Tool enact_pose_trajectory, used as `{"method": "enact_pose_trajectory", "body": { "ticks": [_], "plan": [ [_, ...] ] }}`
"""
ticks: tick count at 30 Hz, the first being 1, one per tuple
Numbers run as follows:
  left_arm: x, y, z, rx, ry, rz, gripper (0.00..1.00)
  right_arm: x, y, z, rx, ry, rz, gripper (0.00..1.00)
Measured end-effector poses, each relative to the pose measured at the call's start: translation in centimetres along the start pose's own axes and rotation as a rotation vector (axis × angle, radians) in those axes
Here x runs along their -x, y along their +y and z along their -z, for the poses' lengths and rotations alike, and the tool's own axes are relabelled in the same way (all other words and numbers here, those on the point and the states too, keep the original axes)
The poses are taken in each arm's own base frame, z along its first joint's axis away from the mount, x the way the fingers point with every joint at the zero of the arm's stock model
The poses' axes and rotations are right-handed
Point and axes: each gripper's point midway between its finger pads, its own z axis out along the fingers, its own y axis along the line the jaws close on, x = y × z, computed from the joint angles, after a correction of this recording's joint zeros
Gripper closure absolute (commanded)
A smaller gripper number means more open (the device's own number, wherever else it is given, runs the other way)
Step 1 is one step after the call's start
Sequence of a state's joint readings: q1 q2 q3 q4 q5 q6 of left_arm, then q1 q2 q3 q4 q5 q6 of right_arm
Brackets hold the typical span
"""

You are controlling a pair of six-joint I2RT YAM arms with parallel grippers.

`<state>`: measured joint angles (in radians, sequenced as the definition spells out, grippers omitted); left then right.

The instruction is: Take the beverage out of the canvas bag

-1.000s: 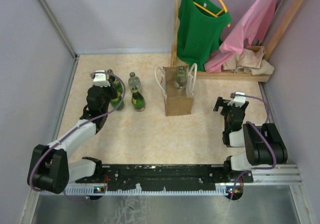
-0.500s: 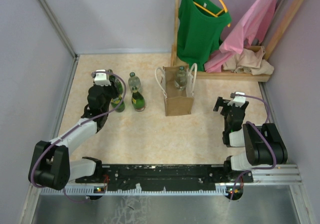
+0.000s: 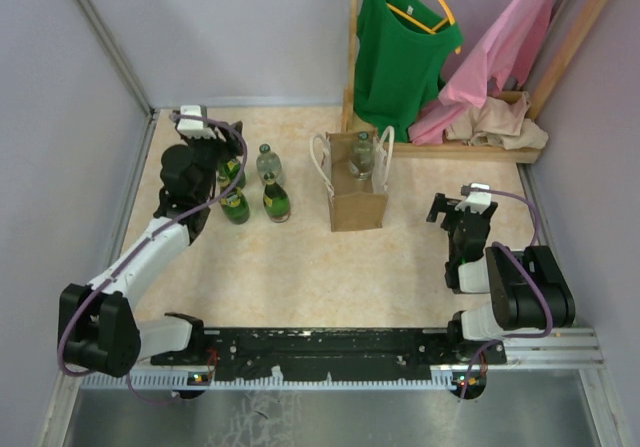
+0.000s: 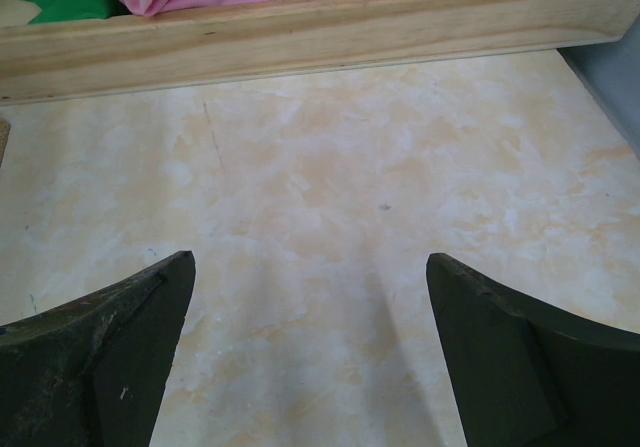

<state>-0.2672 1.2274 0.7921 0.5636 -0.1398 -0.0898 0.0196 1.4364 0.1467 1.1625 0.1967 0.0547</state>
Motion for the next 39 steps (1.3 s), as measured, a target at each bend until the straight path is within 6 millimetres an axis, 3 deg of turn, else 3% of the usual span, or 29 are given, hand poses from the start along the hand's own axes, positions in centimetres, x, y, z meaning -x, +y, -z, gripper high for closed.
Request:
{"method": "enact_pose_trajectory", "body": {
  "ticks": [3,4,8,12,16,21,25,27,29,31,39],
  "plan": [
    [4.5,-3.1,-1.4,-0.102,-0.072,0.002,0.33,0.0,0.0,0.0,0.000,0.000,0.000,0.01],
    [6.1,-5.0,-1.9,-0.155,-0.095,-0.004,0.33,0.0,0.0,0.0,0.000,0.000,0.000,0.01],
    [8.2,-12.8,-2.5,-0.371,-0.110,-0.041,0.37,0.0,0.0,0.0,0.000,0.000,0.000,0.01],
    [6.9,-20.7,-2.9,-0.603,-0.064,-0.070,0.41,0.0,0.0,0.0,0.000,0.000,0.000,0.01],
    [2.6,-26.0,-4.0,-0.752,0.035,-0.100,0.46,0.0,0.0,0.0,0.000,0.000,0.000,0.01],
    [-2.6,-28.6,-5.6,-0.820,0.138,-0.123,0.59,0.0,0.0,0.0,0.000,0.000,0.000,0.01],
    [-5.9,-29.7,-7.1,-0.837,0.193,-0.149,0.60,0.0,0.0,0.0,0.000,0.001,0.000,0.01],
    [-7.3,-29.9,-7.7,-0.837,0.207,-0.159,0.59,0.0,0.0,0.0,0.000,0.000,0.000,0.01],
    [-8.5,-29.9,-8.0,-0.833,0.226,-0.168,0.47,0.0,0.0,0.0,0.000,0.001,0.000,0.01],
    [-9.6,-29.9,-8.3,-0.830,0.239,-0.178,0.42,0.0,0.0,0.0,0.000,0.000,0.000,0.01],
    [-12.7,-30.0,-9.3,-0.817,0.281,-0.193,0.41,0.0,0.0,0.0,0.000,0.001,0.000,0.01]
  ]
}}
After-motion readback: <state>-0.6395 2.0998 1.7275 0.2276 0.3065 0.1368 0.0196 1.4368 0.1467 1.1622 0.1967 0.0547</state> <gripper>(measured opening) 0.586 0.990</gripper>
